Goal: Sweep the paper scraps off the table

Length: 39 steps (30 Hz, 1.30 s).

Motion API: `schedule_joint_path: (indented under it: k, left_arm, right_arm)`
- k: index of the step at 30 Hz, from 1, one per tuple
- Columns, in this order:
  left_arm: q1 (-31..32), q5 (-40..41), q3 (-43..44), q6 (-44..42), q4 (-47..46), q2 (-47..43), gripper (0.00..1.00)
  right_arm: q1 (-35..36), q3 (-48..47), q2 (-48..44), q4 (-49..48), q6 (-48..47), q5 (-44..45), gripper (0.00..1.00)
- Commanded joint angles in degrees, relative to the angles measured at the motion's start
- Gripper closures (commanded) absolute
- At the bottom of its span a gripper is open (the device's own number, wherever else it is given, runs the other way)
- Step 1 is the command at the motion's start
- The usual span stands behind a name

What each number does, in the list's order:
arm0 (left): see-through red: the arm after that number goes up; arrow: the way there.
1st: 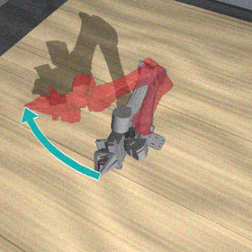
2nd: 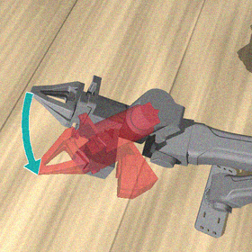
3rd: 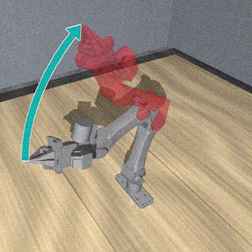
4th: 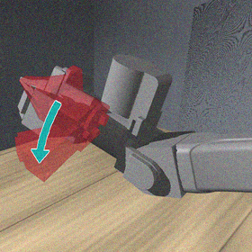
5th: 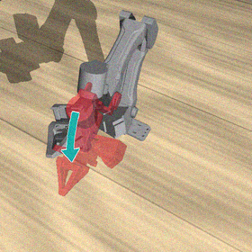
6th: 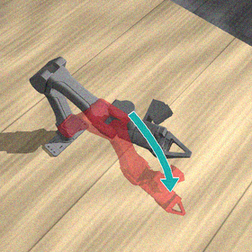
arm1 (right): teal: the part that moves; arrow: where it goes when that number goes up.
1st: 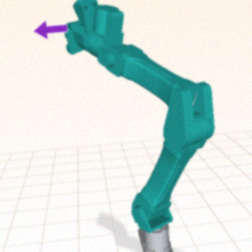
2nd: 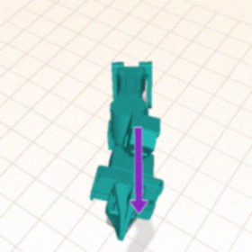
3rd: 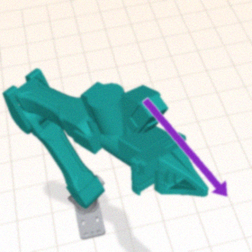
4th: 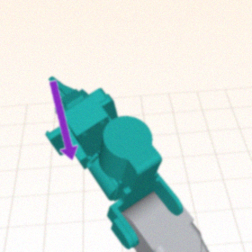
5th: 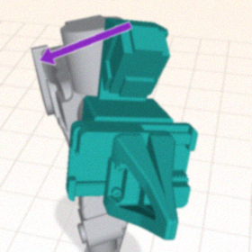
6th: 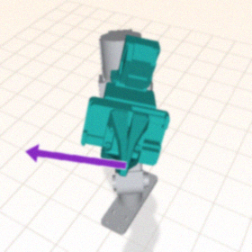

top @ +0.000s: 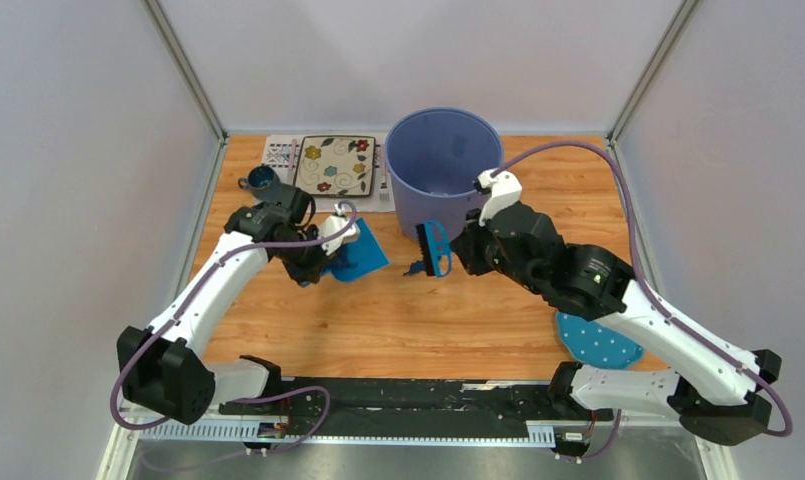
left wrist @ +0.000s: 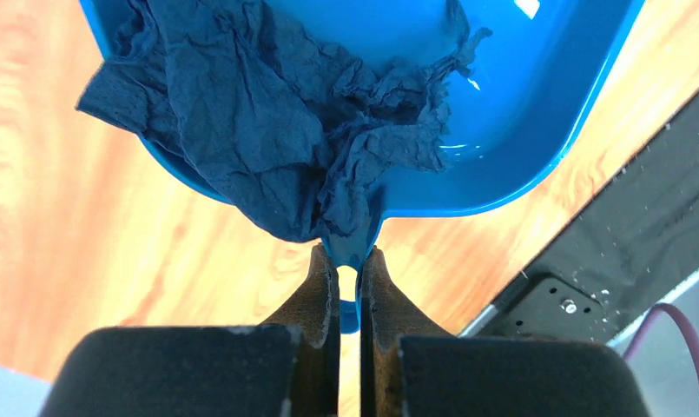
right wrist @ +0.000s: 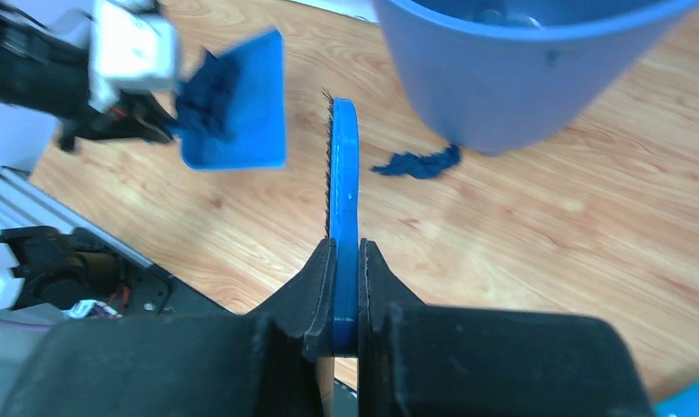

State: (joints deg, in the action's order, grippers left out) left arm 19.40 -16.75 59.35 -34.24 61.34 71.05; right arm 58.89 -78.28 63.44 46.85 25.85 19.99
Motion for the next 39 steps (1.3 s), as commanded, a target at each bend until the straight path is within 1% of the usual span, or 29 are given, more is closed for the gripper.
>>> schedule_joint_path:
  k: [1, 2, 3, 5, 6, 8, 9, 11, 12, 15, 17, 18, 19, 20, 21, 22, 23, 25, 26, 27, 28, 29, 30, 31, 32, 33, 35, 36, 39]
  left_arm:
    - [-0.50, 2.86, 11.90, 4.17, 1.41, 2.69, 1.00]
    - [-0.50, 3.39, 14.36, 4.53, 1.67, 3.56, 1.00]
    - [-0.41, 4.09, 19.43, 4.88, 1.94, 5.57, 1.00]
    - [-0.41, 5.15, 24.73, 5.58, 2.64, 7.78, 1.00]
    - [-0.50, 6.89, 29.98, 5.93, 2.82, 10.05, 1.00]
    - [-0.41, 8.48, 35.45, 6.55, 3.78, 12.53, 1.00]
    - [-0.50, 9.97, 40.79, 6.81, 4.13, 15.06, 1.00]
    - [-0.41, 10.86, 46.09, 7.78, 5.28, 18.84, 1.00]
    - [-0.50, 11.47, 50.90, 8.13, 5.54, 20.08, 1.00]
    - [-0.33, 12.18, 58.65, 10.33, 5.11, 24.22, 1.00]
    - [0.20, 13.41, 61.57, 12.09, 2.83, 26.85, 1.00]
    - [0.81, 16.46, 62.98, 12.26, -0.14, 27.56, 1.00]
    - [2.82, 18.49, 63.17, 11.57, -2.00, 28.00, 1.00]
    - [4.23, 23.91, 63.08, 10.52, -3.93, 28.88, 1.00]
    - [5.98, 27.01, 63.17, 7.20, -7.95, 29.49, 1.00]
    - [9.57, 30.17, 63.34, 5.34, -9.99, 30.28, 1.00]
    - [11.35, 35.86, 64.47, 3.32, -12.01, 32.03, 1.00]
    - [15.38, 40.81, 66.58, -3.00, -16.94, 34.32, 1.00]
    - [16.45, 45.88, 67.64, -5.55, -19.13, 36.42, 1.00]
    - [18.03, 48.28, 67.56, -10.80, -23.85, 37.14, 1.00]
    - [18.74, 50.22, 67.30, -13.55, -26.42, 37.58, 1.00]
    - [19.36, 53.81, 65.47, -16.36, -29.15, 37.85, 1.00]
    - [20.84, 55.24, 63.89, -22.82, -35.18, 37.59, 1.00]
    - [21.64, 56.38, 61.78, -26.28, -38.20, 37.06, 1.00]
    - [22.52, 58.39, 56.19, -29.88, -41.62, 35.58, 1.00]
    - [24.18, 59.37, 53.09, -37.06, -49.66, 34.78, 1.00]
    - [25.77, 61.30, 45.29, -44.04, -56.56, 32.85, 1.00]
    - [27.00, 61.84, 43.06, -49.90, -62.86, 32.41, 1.00]
    - [28.76, 63.24, 37.95, -58.62, -72.37, 31.09, 1.00]
  right_arm:
    - [-1.94, 5.93, -3.05, 5.88, -0.54, 2.16, 1.00]
    - [-2.29, 6.82, -4.19, 6.23, -0.19, 1.90, 1.00]
    - [-2.81, 7.70, -4.72, 6.24, 0.08, 1.20, 1.00]
    - [-3.26, 9.98, -5.34, 6.15, 0.87, 0.32, 1.00]
    - [-3.43, 10.60, -5.34, 6.15, 1.05, -0.29, 1.00]
    - [-3.61, 12.09, -5.43, 6.15, 1.22, -0.74, 1.00]
    - [-3.70, 12.45, -5.43, 6.06, 1.49, -1.00, 1.00]
    - [-3.87, 13.41, -5.43, 5.71, 1.66, -1.09, 1.00]
    - [-4.14, 14.37, -5.52, 5.62, 1.75, -1.35, 1.00]
    - [-5.01, 16.92, -5.43, 4.04, 1.84, -2.23, 1.00]
    - [-5.54, 18.07, -4.65, 2.55, 1.75, -3.02, 1.00]
    - [-6.07, 18.95, -4.21, 2.20, 1.66, -4.16, 1.00]
    - [-6.25, 19.22, -3.24, 1.76, 1.58, -4.69, 1.00]
    - [-6.25, 19.48, -2.71, 1.75, 1.49, -5.04, 1.00]
    - [-6.33, 19.74, -2.27, 1.67, 1.66, -5.66, 1.00]
    - [-6.42, 19.83, -1.66, 1.75, 1.66, -5.84, 1.00]
    - [-6.34, 20.01, -1.48, 1.67, 1.92, -6.10, 1.00]
    - [-6.42, 20.36, -1.74, 1.40, 2.71, -7.06, 1.00]
    - [-6.34, 20.53, -1.91, 1.14, 2.98, -7.50, 1.00]
    - [-6.33, 20.71, -2.18, 1.05, 3.24, -8.38, 1.00]
    - [-6.42, 21.06, -2.96, 0.88, 3.86, -8.56, 1.00]
    - [-6.42, 21.24, -3.41, 0.87, 4.12, -8.82, 1.00]
    - [-6.42, 21.50, -3.76, 0.79, 4.39, -8.91, 1.00]
    - [-6.42, 21.68, -4.63, 0.61, 4.56, -9.09, 1.00]
    - [-6.34, 22.38, -5.08, 0.44, 4.56, -9.26, 1.00]
    - [-6.42, 22.56, -5.34, 0.17, 4.56, -9.44, 1.00]
    - [-6.42, 22.91, -5.43, 0.08, 4.65, -9.44, 1.00]
    - [-6.34, 23.08, -5.26, -0.09, 4.65, -9.62, 1.00]
    - [-6.42, 22.48, -3.33, -1.23, 4.56, -10.14, 1.00]
